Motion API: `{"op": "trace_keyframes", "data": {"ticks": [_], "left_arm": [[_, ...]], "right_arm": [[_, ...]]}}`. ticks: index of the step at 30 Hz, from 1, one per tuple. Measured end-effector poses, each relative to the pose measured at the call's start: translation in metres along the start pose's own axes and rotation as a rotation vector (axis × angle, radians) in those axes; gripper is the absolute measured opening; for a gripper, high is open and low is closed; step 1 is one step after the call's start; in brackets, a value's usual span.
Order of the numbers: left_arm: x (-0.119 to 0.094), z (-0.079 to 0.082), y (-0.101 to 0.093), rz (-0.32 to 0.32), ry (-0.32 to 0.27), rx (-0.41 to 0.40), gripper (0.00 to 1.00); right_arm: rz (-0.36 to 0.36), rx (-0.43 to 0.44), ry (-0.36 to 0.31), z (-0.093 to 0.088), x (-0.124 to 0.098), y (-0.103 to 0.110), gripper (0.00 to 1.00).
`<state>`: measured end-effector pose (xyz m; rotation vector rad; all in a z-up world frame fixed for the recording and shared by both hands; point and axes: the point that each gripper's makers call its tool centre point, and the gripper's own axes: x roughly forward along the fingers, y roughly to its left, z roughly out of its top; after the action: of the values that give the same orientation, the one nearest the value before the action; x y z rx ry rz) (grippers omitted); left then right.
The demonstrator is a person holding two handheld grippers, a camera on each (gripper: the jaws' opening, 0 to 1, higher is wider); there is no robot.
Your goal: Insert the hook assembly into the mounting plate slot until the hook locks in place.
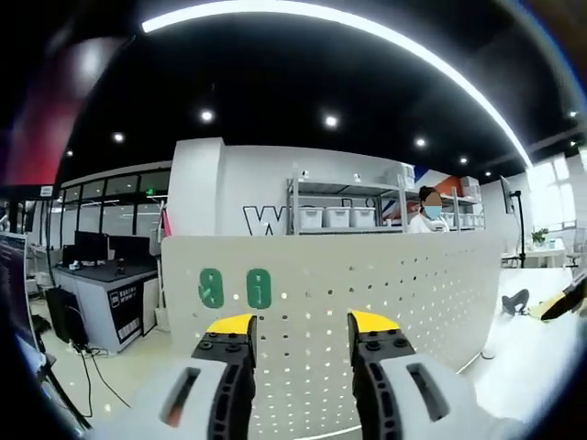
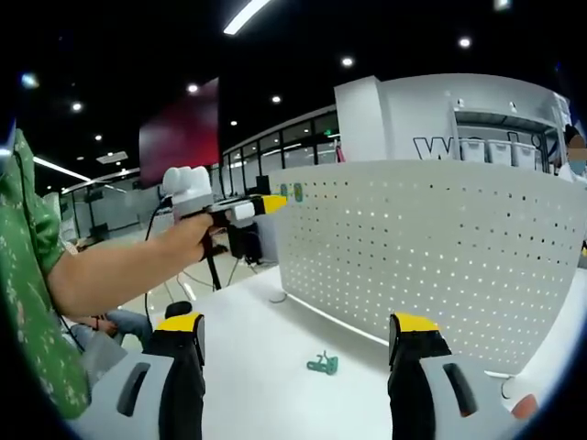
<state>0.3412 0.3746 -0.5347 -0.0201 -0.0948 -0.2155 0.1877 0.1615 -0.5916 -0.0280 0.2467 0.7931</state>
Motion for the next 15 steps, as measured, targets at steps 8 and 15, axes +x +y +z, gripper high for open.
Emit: {"op": "trace_keyframes", "data": {"ticks": [8,15], "left_arm": [[-0.020,-0.005,-0.008,-0.023,0.019,0.002,0.42],[-0.038,-0.018,-0.015,-0.043,0.049,0.004,0.41]], "right_arm": [[0.003,-0.007,-0.003,0.000,-0.004,0.005,0.84],[0.006,-0.010,-0.004,-0.001,-0.008,0.010,0.84]]}}
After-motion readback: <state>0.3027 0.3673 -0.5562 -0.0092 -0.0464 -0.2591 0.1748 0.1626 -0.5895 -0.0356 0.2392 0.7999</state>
